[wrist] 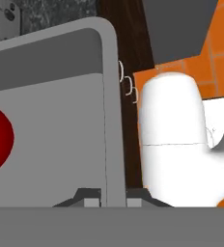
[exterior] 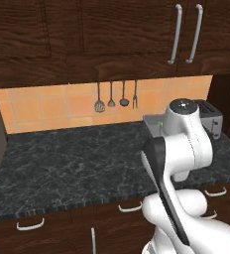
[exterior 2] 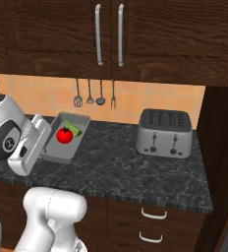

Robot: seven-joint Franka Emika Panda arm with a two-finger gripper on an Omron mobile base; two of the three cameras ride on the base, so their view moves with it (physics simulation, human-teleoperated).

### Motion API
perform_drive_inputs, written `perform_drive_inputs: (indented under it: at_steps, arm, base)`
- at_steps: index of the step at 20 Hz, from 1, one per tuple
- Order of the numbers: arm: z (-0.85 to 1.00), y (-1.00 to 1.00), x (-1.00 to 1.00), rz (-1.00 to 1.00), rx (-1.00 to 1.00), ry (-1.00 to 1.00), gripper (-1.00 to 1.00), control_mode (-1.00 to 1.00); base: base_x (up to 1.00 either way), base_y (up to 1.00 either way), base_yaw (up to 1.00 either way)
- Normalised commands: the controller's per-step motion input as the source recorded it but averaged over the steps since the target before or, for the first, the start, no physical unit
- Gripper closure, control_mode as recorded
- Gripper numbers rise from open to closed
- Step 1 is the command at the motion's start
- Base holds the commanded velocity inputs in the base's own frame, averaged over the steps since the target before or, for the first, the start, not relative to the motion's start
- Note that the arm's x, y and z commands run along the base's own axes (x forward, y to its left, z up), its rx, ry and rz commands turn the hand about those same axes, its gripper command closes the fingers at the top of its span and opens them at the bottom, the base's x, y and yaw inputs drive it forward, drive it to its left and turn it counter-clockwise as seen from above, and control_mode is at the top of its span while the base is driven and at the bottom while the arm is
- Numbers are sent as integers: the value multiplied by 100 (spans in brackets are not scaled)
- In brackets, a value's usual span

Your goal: Take the meat container that has the shrimp and place it on the second highest rack of the freezer. Then take the vegetable container that has the tomato and lemon wedge and place it on the highest rack of the freezer.

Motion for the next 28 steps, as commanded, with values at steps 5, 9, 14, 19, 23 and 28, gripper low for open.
perform_drive_inputs:
  at_steps: [5, 9, 14, 19, 23, 28]
  arm:
    - [21, -37, -26, 21, 0, -1, 100, -100]
    - [0, -12, -11, 16, 0, -8, 100, -100]
    - [13, 0, 0, 0, 0, -5, 100, -100]
    - [40, 8, -4, -1, 0, 0, 100, -100]
    - [15, 0, -25, -2, 0, 0, 100, -100]
    - [1, 0, -6, 0, 0, 0, 100, 100]
  base:
    - [0, 0, 0]
    - [0, 0, 0]
    - [0, 0, 0]
    - [0, 0, 0]
    - [0, 0, 0]
    - [-22, 0, 0]
